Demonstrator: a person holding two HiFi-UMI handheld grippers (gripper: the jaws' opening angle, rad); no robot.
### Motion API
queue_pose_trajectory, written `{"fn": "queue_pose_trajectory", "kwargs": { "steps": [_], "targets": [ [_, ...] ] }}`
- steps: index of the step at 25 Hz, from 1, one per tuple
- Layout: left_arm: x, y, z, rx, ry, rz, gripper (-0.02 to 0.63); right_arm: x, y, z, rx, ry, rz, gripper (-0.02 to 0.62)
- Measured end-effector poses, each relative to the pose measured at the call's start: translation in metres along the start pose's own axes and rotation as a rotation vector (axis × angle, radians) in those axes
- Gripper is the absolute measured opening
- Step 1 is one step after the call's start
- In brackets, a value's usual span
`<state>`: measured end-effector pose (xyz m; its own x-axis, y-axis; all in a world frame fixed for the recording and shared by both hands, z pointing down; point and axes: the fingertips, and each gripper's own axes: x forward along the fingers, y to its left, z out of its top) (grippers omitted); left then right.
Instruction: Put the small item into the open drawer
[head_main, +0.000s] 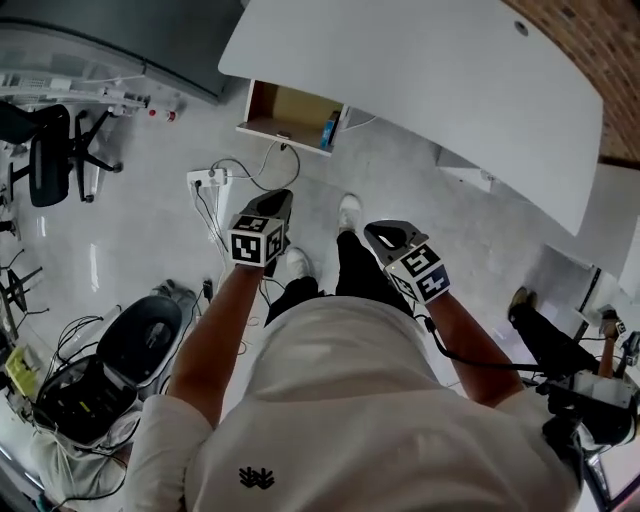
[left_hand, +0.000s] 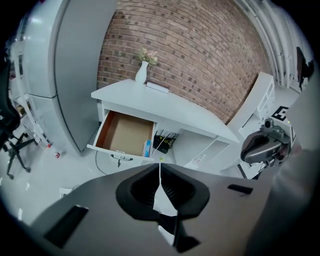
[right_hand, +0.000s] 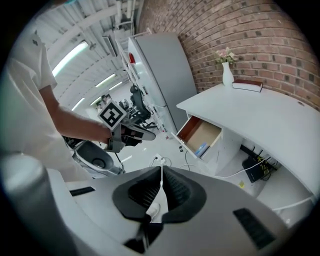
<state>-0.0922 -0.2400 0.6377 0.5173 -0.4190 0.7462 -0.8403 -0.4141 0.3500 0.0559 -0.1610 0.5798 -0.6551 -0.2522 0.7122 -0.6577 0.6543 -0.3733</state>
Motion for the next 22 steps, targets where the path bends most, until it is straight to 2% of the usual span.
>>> {"fn": "queue_pose_trajectory", "kwargs": {
  "steps": [7, 14, 17, 22],
  "targets": [
    [-0.095, 0.004, -0.029, -0.039, -0.084, -0.098, 0.028, 0.025, 0.071, 0.011, -0.035, -0.014, -0.010, 0.035],
    [-0.184, -0.024, -0.050, -0.035, -0.136, -0.178, 0.025, 0.019, 0.156, 0.032, -0.102, -0.034, -0.009, 0.032],
    [-0.220, -0.036, -0.060, -0.004, -0.159, -0.191, 0.025, 0.008, 0.184, 0.032, -0.118, -0.059, -0.025, 0.032],
    [-0.269, -0.044, -0.101, 0.070, -0.161, -0.198, 0.025, 0.003, 0.233, 0.008, -0.124, -0.086, -0.048, 0.032]
  ]
}}
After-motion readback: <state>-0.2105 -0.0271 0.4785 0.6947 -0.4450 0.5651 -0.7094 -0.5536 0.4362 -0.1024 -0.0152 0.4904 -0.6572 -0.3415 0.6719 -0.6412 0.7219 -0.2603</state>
